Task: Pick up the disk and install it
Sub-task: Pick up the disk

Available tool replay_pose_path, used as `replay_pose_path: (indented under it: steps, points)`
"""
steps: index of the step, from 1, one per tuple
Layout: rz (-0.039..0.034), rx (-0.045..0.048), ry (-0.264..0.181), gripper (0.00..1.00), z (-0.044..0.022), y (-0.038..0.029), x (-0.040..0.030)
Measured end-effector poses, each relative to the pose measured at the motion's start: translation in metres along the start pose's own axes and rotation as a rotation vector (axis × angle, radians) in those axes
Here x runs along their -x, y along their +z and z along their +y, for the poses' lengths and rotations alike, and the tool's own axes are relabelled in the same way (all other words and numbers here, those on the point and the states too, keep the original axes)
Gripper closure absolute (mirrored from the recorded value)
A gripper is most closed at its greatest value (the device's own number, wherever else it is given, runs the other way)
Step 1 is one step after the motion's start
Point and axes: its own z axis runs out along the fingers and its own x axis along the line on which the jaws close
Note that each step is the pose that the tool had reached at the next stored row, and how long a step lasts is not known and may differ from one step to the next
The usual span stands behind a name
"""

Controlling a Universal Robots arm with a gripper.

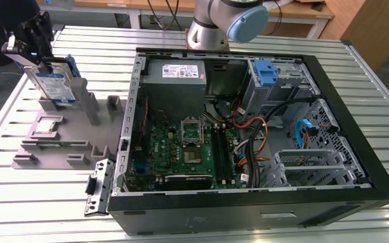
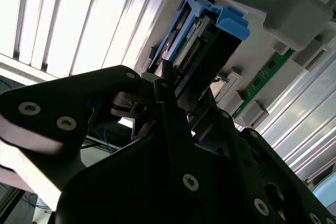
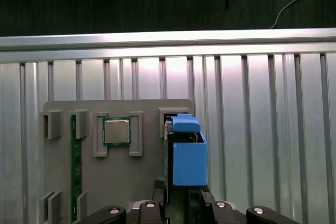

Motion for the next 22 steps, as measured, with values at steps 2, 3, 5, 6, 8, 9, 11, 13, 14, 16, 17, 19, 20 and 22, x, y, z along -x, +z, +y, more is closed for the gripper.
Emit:
replay_pose_path:
  steps: [2, 3, 5, 6, 8, 9, 11, 13, 14, 16, 17, 19, 20, 22]
  points:
    - [-0.0001, 0.0001, 0.000, 0.65, 0.0000, 0.0000, 0.0000]
    - [-0.0002, 0.0001, 0.000, 0.65, 0.0000, 0.0000, 0.0000]
    - [-0.0003, 0.0000, 0.000, 0.65, 0.0000, -0.0002, 0.0000]
    - [-0.0001, 0.0004, 0.000, 0.65, 0.0001, -0.0011, 0.0000]
    - [-0.0003, 0.0001, 0.000, 0.65, 0.0000, -0.0030, 0.0001]
    - [-0.0002, 0.0001, 0.000, 0.65, 0.0001, -0.0044, 0.0002]
    - [-0.0003, 0.0001, 0.000, 0.65, 0.0001, -0.0076, 0.0003]
    - [-0.0003, 0.0001, 0.000, 0.65, 0.0001, -0.0109, 0.0004]
    - [-0.0003, 0.0001, 0.000, 0.65, 0.0001, -0.0119, 0.0005]
    - [-0.0004, -0.0002, 0.000, 0.65, 0.0001, -0.0120, 0.0005]
    - [-0.0005, 0.0000, 0.000, 0.65, 0.0001, -0.0122, 0.0005]
    - [-0.0006, 0.0000, 0.000, 0.65, 0.0001, -0.0121, 0.0005]
    - [-0.0006, 0.0001, 0.000, 0.65, 0.0001, -0.0122, 0.0005]
    - [-0.0006, 0.0000, 0.000, 0.65, 0.0001, -0.0124, 0.0005]
